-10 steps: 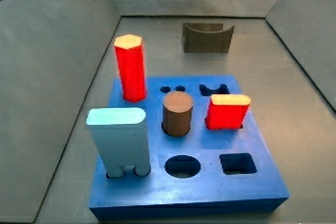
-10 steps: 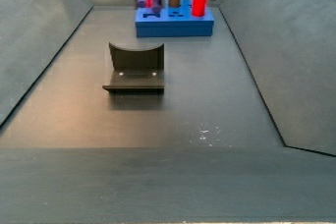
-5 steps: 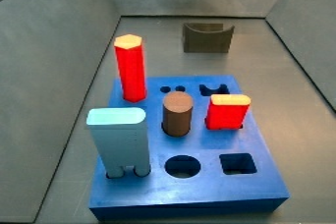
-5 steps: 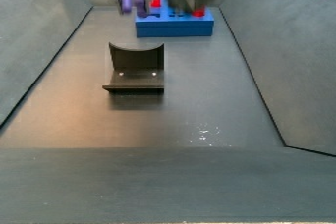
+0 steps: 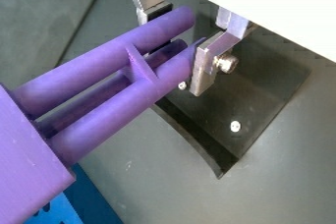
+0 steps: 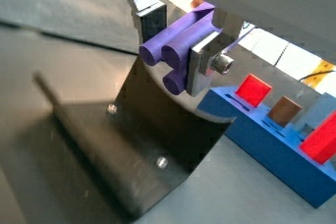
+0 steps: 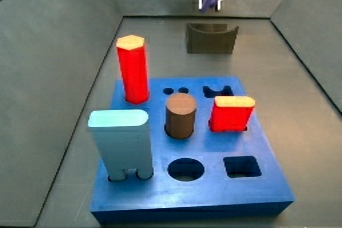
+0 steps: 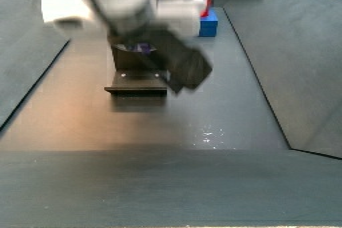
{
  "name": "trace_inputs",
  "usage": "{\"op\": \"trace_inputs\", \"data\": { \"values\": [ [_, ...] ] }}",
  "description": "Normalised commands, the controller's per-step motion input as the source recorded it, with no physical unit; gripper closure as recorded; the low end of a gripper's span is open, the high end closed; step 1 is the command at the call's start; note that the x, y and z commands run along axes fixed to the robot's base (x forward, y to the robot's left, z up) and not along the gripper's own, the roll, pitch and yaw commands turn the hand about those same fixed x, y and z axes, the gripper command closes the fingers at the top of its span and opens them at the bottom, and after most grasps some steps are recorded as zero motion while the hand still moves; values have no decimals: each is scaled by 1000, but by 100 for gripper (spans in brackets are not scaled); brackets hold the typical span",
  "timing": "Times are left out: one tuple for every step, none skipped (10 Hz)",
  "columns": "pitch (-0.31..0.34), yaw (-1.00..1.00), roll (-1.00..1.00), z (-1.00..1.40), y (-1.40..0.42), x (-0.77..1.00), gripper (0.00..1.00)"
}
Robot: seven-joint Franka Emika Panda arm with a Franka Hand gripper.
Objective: Pick up the 3 prong object. Move up. Place the 3 prong object on the fixture. Regrasp the 3 prong object. Move to above the board. Insert the 3 prong object.
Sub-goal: Place the 3 prong object on the fixture, then regrasp the 3 prong object.
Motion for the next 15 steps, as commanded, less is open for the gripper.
{"op": "trace_inputs", "data": {
  "values": [
    [44, -133, -563, -1000, 102, 160, 100],
    [35, -125, -390, -1000, 109, 170, 100],
    [22, -113, -242, -1000, 106, 183, 100],
    [14, -108, -208, -882, 96, 165, 100],
    [-2, -98, -173, -611, 77, 122, 100],
    [-13, -89, -152, -425, 63, 99, 100],
    [-23, -82, -104, -358, 47, 71, 100],
    [-27, -74, -91, -356, 42, 64, 100],
    [0, 0, 0, 0, 0, 0, 0],
    [15, -74, -7, 1000, 0, 0, 0],
    [15, -63, 1, 1000, 4, -7, 0],
    [7, -45, 16, 1000, 7, -21, 0],
    [-2, -33, 28, 1000, 3, -27, 0],
    [-6, -15, 37, 1000, 4, -37, 0],
    [-4, -3, 38, 854, 5, -40, 0]
  ]
}}
